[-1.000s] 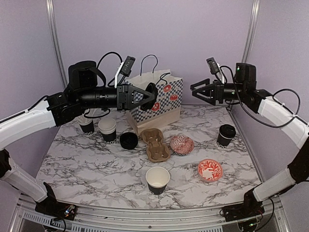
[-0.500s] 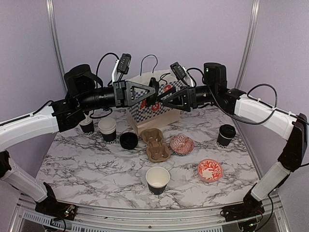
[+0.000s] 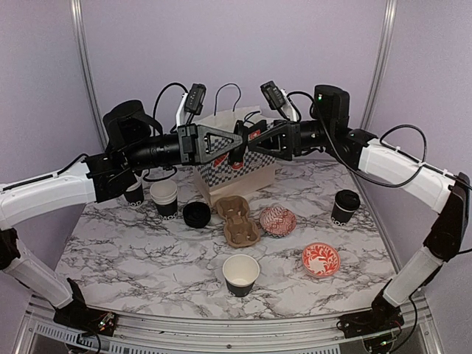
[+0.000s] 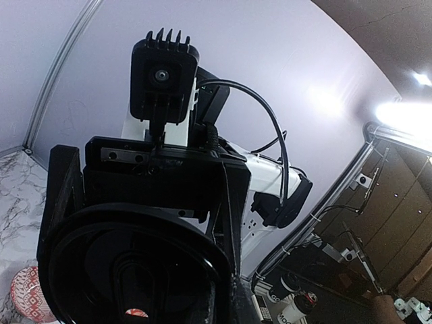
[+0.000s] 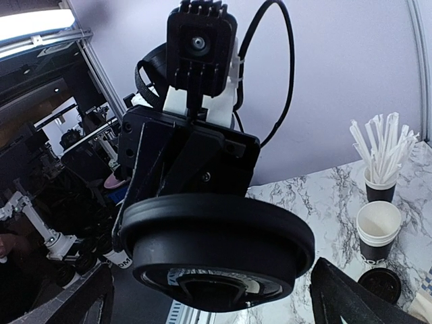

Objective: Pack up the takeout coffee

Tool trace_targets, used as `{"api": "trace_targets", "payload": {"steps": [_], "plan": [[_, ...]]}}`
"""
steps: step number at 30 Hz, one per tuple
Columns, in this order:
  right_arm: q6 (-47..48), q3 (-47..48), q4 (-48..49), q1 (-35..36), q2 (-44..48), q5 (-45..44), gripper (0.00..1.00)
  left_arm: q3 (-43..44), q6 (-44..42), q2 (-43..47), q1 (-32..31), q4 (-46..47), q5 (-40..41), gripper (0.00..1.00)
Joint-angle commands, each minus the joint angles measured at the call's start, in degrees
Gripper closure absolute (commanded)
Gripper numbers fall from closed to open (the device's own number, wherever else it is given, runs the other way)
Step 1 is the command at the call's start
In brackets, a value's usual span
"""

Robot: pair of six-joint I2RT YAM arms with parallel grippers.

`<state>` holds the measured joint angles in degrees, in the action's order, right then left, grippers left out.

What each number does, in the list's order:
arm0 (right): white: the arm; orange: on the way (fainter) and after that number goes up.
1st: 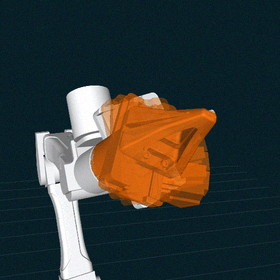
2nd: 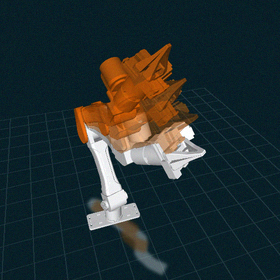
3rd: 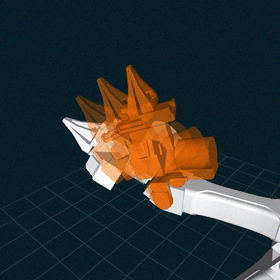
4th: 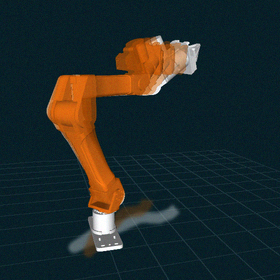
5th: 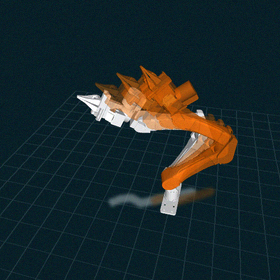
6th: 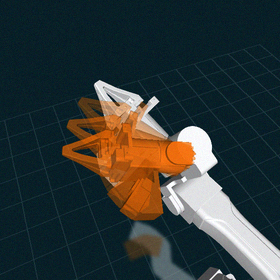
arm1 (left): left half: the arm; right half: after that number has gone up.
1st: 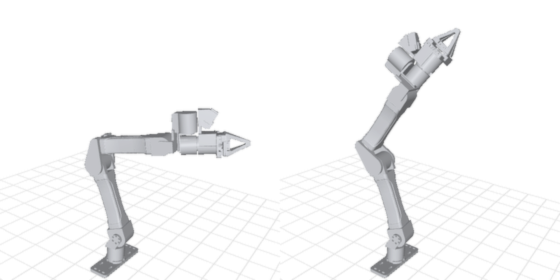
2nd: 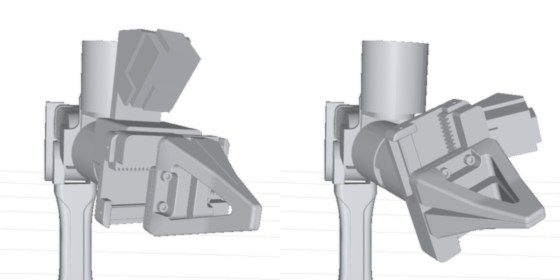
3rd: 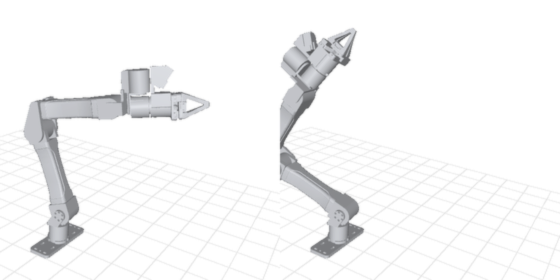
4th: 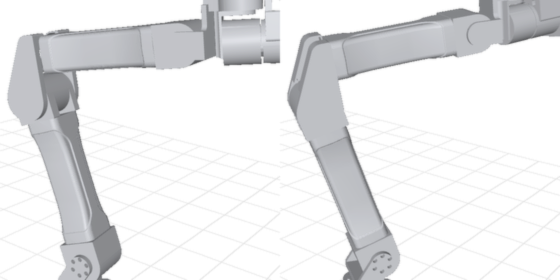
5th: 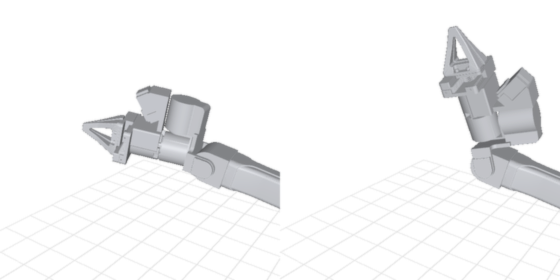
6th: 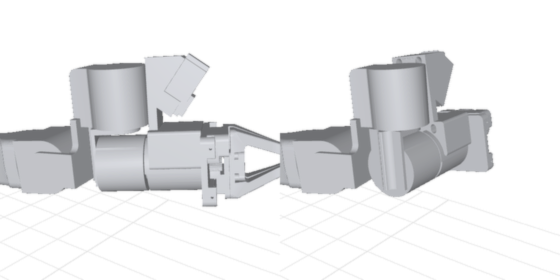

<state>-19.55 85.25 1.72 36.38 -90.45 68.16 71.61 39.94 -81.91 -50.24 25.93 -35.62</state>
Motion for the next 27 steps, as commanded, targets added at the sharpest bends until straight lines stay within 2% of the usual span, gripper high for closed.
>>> {"api": "trace_targets", "payload": {"steps": [1, 15, 21, 24, 27], "plan": [[-1.57, 1.92, 2.16, 0.56, -0.22, 0.92, 0.01, 1.31, 0.39, -0.87, -0.3, 3.15, -1.11, 0.97], [-2.77, 0.9, 2.93, 0.6, -0.86, -0.15, 0.23, 1.7, 0.5, -2.45, -0.4, 3.5, -1.29, 0.95], [4.51, 0.98, -5.32, -0.32, -0.34, -1.94, 0.27, -0.41, -1.22, 0.23, -0.31, 1.32, 0.67, 0.68], [8.79, -0.28, -9.48, -2.11, 0.83, -2.48, 0.28, -1.97, -4.49, 2.85, -0.3, -4.86, 2.55, 0.63], [19.54, -0.21, -18.41, -3.94, 1.92, -5.91, 0.29, -4.8, -8.29, 6.74, -0.3, -13.56, 5.68, 0.59]]}}
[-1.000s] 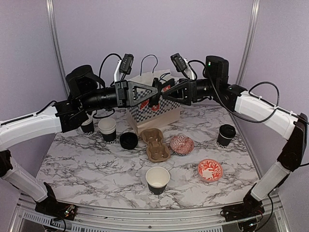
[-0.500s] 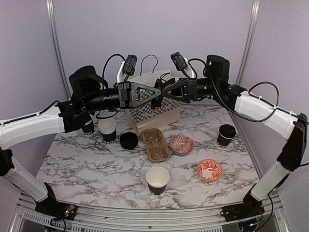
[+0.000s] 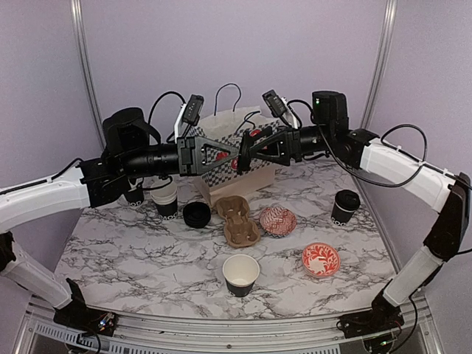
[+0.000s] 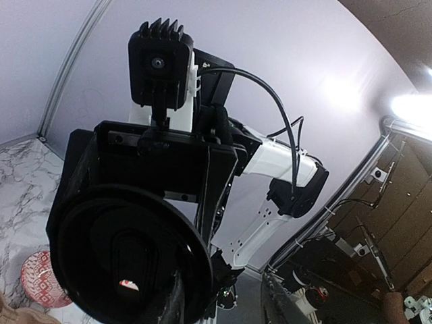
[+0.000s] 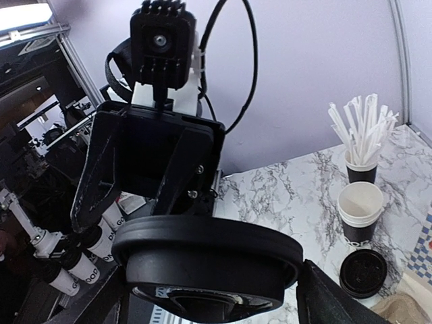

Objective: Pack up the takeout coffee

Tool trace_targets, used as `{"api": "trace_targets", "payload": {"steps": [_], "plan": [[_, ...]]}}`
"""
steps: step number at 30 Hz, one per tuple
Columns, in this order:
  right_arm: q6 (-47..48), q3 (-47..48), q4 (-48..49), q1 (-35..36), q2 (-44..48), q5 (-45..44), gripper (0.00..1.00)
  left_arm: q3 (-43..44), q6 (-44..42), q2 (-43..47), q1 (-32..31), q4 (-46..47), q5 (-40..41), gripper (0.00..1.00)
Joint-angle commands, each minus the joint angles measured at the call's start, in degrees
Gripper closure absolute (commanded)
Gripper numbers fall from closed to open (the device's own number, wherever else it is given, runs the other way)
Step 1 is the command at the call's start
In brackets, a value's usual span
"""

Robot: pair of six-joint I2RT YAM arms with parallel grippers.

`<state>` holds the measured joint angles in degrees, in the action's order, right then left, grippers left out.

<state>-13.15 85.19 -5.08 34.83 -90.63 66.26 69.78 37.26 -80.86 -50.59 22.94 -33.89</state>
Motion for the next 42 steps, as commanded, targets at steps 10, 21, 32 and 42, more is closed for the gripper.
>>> {"api": "trace_targets", "payload": {"steps": [10, 21, 32, 42], "plan": [[50.37, 8.11, -51.2, 2.44, -1.12, -22.37, 0.3, -11.17, -12.87, 14.03, 0.14, -33.36, 20.75, 0.58], [57.81, 10.64, -64.73, 12.44, -6.94, -33.28, 0.31, -18.31, -8.48, 8.46, -0.34, -36.43, 22.44, 0.6], [56.94, 13.48, -67.72, 18.37, -11.81, -35.62, 0.32, -22.07, -6.75, 2.36, -4.31, -31.14, 19.0, 0.61], [56.49, 14.92, -68.48, 19.81, -14.43, -35.8, 0.33, -24.61, -3.96, -2.96, -6.01, -23.7, 16.88, 0.61]]}}
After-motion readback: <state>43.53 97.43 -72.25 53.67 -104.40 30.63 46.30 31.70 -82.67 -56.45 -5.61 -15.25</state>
